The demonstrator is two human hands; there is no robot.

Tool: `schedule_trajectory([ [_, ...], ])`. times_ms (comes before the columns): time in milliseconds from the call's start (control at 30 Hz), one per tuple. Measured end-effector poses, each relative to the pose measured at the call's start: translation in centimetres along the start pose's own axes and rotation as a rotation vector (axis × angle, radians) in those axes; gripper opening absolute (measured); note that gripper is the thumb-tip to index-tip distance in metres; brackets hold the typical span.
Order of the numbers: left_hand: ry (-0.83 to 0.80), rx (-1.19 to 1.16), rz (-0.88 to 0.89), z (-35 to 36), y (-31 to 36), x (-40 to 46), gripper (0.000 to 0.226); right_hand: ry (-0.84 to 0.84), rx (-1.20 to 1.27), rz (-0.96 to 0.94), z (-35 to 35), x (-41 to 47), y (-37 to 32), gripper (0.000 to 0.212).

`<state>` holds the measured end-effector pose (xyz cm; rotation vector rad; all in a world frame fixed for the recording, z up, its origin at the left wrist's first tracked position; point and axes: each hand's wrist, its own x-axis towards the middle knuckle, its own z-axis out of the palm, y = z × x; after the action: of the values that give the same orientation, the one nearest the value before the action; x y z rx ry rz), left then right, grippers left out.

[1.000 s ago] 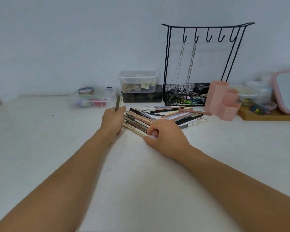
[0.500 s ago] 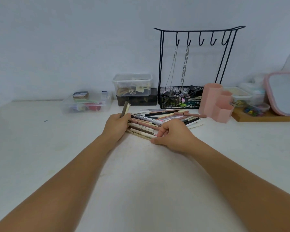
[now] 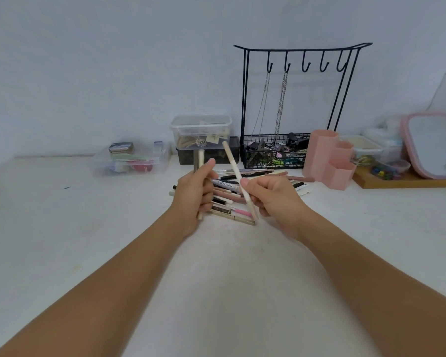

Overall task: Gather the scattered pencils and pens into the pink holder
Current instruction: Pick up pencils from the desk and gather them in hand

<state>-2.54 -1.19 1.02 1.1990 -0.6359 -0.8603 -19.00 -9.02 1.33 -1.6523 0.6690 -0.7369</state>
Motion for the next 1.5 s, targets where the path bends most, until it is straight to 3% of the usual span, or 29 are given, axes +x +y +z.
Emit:
schedule_trajectory([
  [233,-0.103,0.028,0.053,1.5,-0.6,-0.8,0.03,-0.136,0.128,-0.045,1.7,-0.3,0.5,0.031],
  [400,-0.12,0.046,0.044,2.2,-0.7,-1.5,0.012,-0.077,0.08,-0.104,2.4,0.1,1.1,0.018],
  [567,-0.059,0.157,0.112,2.5,-1.1,-0.9,0.03,-0.038,0.063,-0.122,1.8,-0.1,0.4,0.009],
  [700,-0.036,0.013,0.129,1.9,-0.3,-0.8,0.024,0.206,-0.499,-0.259,-3.0,1.4,0.2,0.006],
  [767,-0.055,-0.039,0.104,1.6,-0.1,-0.8,0.026,0.199,-0.767,-0.258,-6.1,1.7,0.7,0.017],
  [933,-0.069,-0.067,0.014,2.0,0.9,-1.4,0.032,0.054,-0.89,-0.157,-8.9,1.5,2.6,0.02],
  [1167,-0.073,-0.045,-0.098,4.1,1.6,-1.8,0.051,-0.035,-0.865,-0.162,-8.7,1.9,2.8,0.01],
  [1267,-0.055,-0.098,-0.101,4.7,1.0,-2.0,0.047,0.058,-0.758,-0.231,-7.9,1.7,1.7,0.003],
  [1367,-0.055,-0.052,-0.035,4.4,0.2,-2.2,0.038,0.11,-0.392,-0.205,-5.7,0.9,-0.9,0.01],
  [1433,-0.073,-0.088,-0.02,4.1,0.2,-2.5,0.031,0.026,-0.035,-0.113,-3.3,-0.2,-2.4,0.012],
  [1500,-0.098,-0.144,-0.033,3.7,0.4,-3.1,0.032,-0.022,0.152,-0.08,-1.0,-1.1,-3.1,0.011],
])
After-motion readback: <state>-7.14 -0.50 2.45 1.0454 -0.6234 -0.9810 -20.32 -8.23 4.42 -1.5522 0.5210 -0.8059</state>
